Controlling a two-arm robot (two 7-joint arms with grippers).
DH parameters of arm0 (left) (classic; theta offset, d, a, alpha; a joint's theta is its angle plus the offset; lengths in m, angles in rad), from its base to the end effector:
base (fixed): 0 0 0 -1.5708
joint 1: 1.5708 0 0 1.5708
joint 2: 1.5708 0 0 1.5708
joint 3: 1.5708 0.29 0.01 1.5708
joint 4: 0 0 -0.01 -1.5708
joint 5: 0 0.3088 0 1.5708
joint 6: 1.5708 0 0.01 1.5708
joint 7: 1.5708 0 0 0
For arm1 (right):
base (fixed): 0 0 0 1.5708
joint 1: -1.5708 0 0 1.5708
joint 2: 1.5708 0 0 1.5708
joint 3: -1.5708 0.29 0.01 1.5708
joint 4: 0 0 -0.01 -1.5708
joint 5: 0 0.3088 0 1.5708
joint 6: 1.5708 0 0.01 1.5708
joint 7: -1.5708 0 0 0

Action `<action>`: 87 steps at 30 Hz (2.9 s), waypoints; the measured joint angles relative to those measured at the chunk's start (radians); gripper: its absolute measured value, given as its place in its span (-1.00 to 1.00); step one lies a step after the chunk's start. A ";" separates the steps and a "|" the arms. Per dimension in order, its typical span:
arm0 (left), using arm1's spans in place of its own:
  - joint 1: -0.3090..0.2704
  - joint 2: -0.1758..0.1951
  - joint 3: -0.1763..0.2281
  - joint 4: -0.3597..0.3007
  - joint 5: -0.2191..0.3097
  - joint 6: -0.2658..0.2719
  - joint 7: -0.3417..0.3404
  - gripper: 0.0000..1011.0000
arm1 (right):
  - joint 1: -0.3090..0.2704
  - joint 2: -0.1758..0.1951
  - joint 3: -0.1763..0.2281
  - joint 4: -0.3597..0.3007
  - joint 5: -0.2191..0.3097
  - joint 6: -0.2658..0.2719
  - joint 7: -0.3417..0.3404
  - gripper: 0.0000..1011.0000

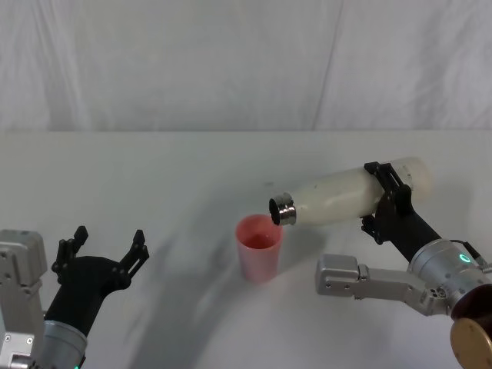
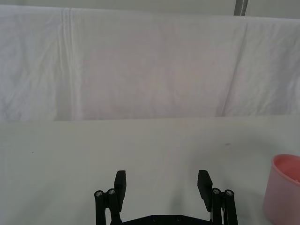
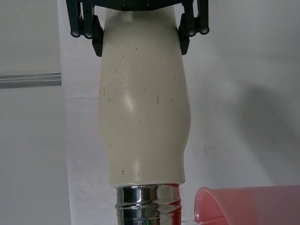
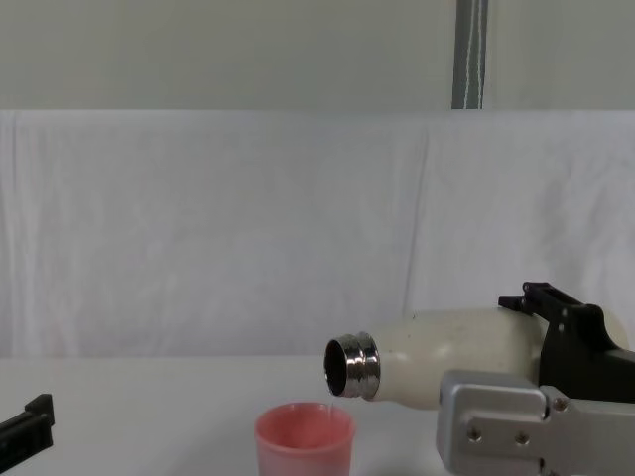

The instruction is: Grasp the thermos with one hand and pour water into the cup lid.

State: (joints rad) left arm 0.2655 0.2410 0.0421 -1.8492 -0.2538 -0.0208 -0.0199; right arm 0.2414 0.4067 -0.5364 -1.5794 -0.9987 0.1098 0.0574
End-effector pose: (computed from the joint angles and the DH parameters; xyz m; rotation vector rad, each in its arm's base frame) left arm 0.2529 0.0376 -0.2853 -0.0380 0.0140 1.4460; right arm 0.3561 0.0358 -0.2622 -0.8913 -1.2501 -0.9159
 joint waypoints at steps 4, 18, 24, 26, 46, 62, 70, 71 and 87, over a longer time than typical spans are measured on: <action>0.000 0.000 0.000 0.000 0.000 0.000 0.000 0.98 | 0.000 0.001 0.001 0.000 0.001 0.000 0.000 0.89; 0.000 0.000 0.000 0.000 0.000 0.000 0.000 0.98 | 0.000 0.003 0.002 -0.001 0.000 0.000 -0.001 0.89; 0.000 0.000 0.000 0.000 0.000 0.000 0.000 0.98 | 0.003 0.002 -0.001 0.001 -0.003 -0.001 -0.001 0.89; 0.000 0.000 0.000 0.000 0.000 0.000 0.000 0.98 | 0.003 0.002 -0.001 0.001 -0.003 -0.001 -0.001 0.89; 0.000 0.000 0.000 0.000 0.000 0.000 0.000 0.98 | 0.005 0.003 -0.003 0.002 -0.008 0.001 -0.002 0.89; 0.000 0.000 0.000 0.000 0.000 0.000 0.000 0.98 | -0.001 0.000 0.005 -0.004 0.014 -0.002 0.005 0.89; 0.000 0.000 0.000 0.000 0.000 0.000 0.000 0.98 | -0.003 -0.001 0.011 -0.008 0.040 -0.018 0.017 0.89; 0.000 0.000 0.000 0.000 0.000 0.000 0.000 0.98 | -0.003 -0.002 0.012 -0.009 0.045 -0.020 0.018 0.89; 0.000 0.000 0.000 0.000 0.000 0.000 0.000 0.98 | -0.024 -0.021 0.065 -0.019 0.200 -0.075 0.052 0.89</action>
State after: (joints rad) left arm 0.2655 0.2410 0.0421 -1.8492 -0.2539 -0.0208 -0.0199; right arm 0.2170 0.3856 -0.4717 -1.5985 -0.7985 0.0346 0.1092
